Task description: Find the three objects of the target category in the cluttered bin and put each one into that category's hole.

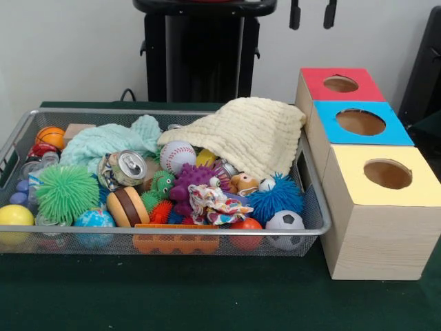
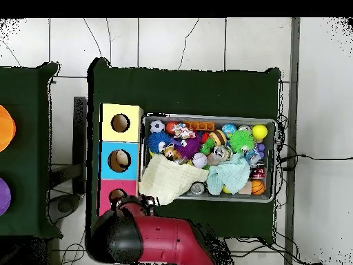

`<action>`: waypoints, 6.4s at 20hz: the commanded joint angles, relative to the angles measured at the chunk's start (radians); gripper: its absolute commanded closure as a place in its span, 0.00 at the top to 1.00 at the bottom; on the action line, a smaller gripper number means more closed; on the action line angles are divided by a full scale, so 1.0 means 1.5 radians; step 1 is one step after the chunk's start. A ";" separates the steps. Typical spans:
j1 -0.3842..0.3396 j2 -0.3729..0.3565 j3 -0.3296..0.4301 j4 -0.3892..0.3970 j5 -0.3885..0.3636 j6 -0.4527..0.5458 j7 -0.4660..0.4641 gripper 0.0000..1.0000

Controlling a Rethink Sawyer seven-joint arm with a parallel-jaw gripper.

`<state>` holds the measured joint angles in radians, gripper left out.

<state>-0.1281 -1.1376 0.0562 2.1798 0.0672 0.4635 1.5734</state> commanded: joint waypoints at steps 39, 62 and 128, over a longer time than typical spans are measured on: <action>-0.457 0.136 0.388 -0.191 -0.133 0.185 -0.138 1.00; -0.398 0.150 0.391 -0.351 -0.340 0.234 -0.132 1.00; -0.634 0.421 0.551 -0.536 -0.419 0.387 -0.435 1.00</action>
<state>-1.0905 -0.5485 0.8505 1.4405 -0.4986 1.0186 1.2452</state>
